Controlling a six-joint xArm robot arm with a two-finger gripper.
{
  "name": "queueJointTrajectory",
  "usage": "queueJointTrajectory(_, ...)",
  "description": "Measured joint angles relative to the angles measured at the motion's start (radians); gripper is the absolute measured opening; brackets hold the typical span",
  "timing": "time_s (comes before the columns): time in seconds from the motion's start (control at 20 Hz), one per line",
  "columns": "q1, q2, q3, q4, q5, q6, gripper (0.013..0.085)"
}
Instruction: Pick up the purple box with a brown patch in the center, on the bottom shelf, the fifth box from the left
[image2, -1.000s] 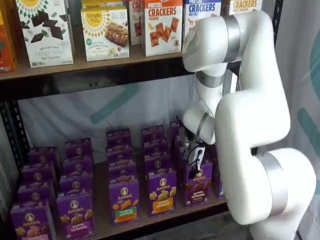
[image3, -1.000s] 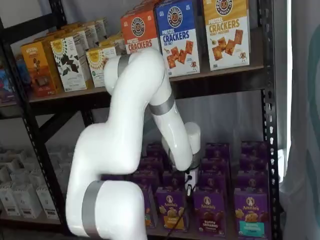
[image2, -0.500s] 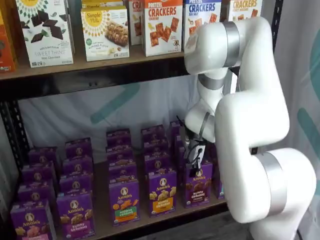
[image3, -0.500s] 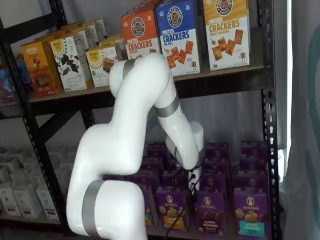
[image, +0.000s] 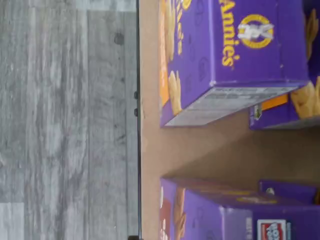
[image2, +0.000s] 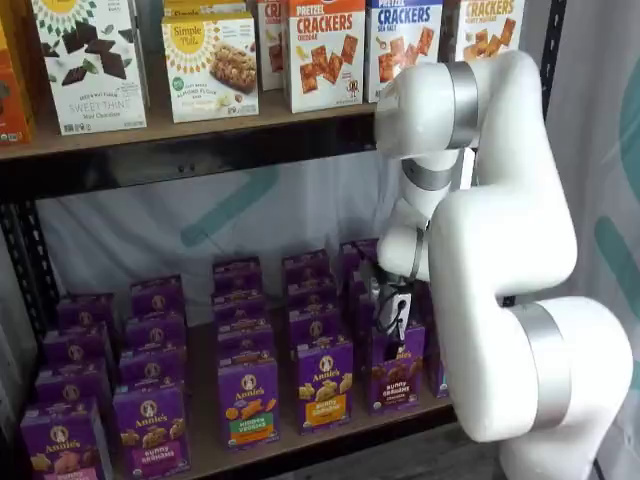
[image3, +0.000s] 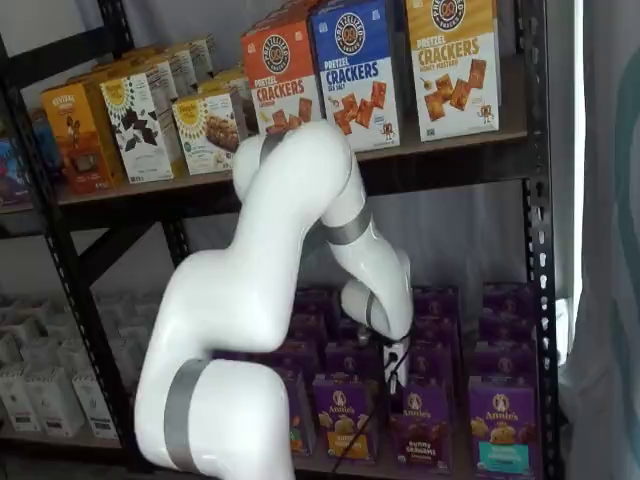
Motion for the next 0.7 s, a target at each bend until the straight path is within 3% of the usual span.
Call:
queueJointTrajectory(0.15,-0.013,0.021,-0.022,-0.121,0.017,0.1,0.085)
queueJointTrajectory(0.3,-0.017,0.038,-0.034,-0.163,0.016,0.134,0.085)
queueJointTrajectory(0.5,-0.014,0.056,-0.036,-0.157,-0.014,0.129,0.085)
queueJointTrajectory(0.7,-0.006,0.069,-0.04,-0.082,-0.035,0.066,0.085)
